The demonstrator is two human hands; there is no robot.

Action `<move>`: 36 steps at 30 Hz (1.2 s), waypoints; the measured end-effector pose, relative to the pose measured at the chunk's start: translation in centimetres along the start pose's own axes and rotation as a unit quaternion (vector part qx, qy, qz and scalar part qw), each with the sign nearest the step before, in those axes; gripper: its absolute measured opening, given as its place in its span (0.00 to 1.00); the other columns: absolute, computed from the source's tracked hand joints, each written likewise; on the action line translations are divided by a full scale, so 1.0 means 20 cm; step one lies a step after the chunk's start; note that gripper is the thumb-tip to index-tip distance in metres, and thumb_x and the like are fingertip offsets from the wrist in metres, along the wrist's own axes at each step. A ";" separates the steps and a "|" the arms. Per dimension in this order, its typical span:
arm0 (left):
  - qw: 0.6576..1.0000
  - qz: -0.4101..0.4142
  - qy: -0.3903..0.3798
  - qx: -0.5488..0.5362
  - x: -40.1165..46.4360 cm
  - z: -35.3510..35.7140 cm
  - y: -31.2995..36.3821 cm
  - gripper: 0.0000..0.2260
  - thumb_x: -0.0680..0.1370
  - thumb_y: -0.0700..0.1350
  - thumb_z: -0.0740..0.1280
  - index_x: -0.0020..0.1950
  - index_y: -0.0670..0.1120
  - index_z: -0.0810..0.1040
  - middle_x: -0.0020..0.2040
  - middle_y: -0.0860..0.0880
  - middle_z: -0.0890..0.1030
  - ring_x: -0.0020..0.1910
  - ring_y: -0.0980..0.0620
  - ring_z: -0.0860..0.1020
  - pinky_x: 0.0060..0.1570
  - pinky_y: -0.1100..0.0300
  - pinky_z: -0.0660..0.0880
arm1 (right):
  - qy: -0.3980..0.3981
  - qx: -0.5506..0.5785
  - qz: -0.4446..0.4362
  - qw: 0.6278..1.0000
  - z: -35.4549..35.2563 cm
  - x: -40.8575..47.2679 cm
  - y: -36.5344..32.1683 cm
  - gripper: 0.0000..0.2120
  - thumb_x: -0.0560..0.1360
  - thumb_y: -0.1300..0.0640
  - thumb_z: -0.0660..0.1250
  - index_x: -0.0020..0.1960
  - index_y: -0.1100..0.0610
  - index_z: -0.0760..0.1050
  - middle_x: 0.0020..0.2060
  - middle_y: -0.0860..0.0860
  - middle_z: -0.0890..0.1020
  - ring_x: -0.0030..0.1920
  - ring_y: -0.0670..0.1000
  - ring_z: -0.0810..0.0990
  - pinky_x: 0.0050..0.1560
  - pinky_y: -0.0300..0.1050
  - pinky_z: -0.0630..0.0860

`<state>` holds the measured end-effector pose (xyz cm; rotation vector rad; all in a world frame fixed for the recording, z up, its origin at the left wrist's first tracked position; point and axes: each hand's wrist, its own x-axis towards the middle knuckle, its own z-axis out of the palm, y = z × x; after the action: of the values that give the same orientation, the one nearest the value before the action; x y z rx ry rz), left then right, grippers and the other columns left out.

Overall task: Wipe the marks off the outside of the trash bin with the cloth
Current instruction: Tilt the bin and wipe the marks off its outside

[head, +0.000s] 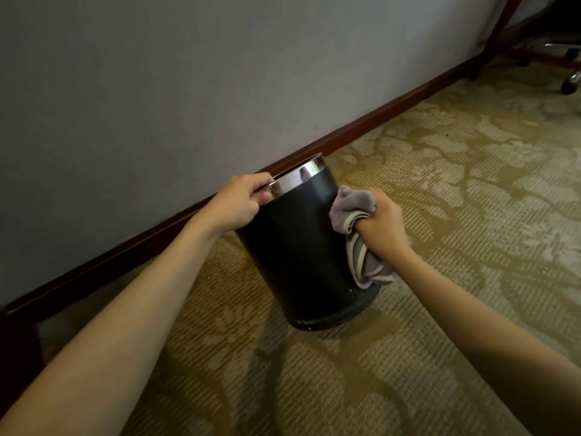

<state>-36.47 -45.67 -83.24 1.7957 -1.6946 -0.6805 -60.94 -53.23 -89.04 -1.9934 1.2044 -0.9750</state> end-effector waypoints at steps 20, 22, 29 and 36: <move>1.000 -0.002 0.018 0.019 0.01 0.03 0.00 0.10 0.80 0.41 0.60 0.44 0.55 0.74 0.41 0.55 0.78 0.42 0.58 0.77 0.36 0.64 0.68 | -0.036 0.053 0.118 0.991 -0.06 -0.07 0.15 0.19 0.66 0.67 0.65 0.41 0.43 0.81 0.39 0.39 0.84 0.44 0.37 0.81 0.48 0.33 0.76; 1.000 -0.003 0.018 0.023 0.00 0.02 -0.02 0.10 0.80 0.40 0.60 0.44 0.54 0.74 0.41 0.55 0.78 0.42 0.60 0.77 0.37 0.64 0.69 | -0.011 0.027 0.116 0.993 -0.04 -0.17 0.17 0.18 0.66 0.66 0.65 0.40 0.42 0.80 0.37 0.39 0.83 0.43 0.37 0.80 0.41 0.28 0.73; 0.997 0.042 0.025 0.060 0.04 0.07 0.00 0.10 0.78 0.37 0.61 0.43 0.52 0.74 0.41 0.51 0.79 0.41 0.58 0.78 0.39 0.60 0.75 | 0.008 -0.167 -0.181 0.969 0.11 -0.28 -0.14 0.15 0.62 0.61 0.64 0.49 0.54 0.76 0.45 0.49 0.76 0.45 0.55 0.72 0.42 0.50 0.68; 0.998 0.021 0.023 0.047 0.06 0.02 -0.04 0.11 0.78 0.38 0.61 0.40 0.53 0.72 0.37 0.54 0.77 0.38 0.64 0.75 0.36 0.64 0.68 | -0.059 -0.318 -0.435 0.840 0.21 -0.31 -0.15 0.10 0.72 0.55 0.65 0.53 0.55 0.78 0.50 0.52 0.80 0.50 0.57 0.75 0.46 0.56 0.74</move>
<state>-36.04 -46.78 -84.02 1.8197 -1.7541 -0.5449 -58.14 -45.83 -90.68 -3.2238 0.5241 -0.8589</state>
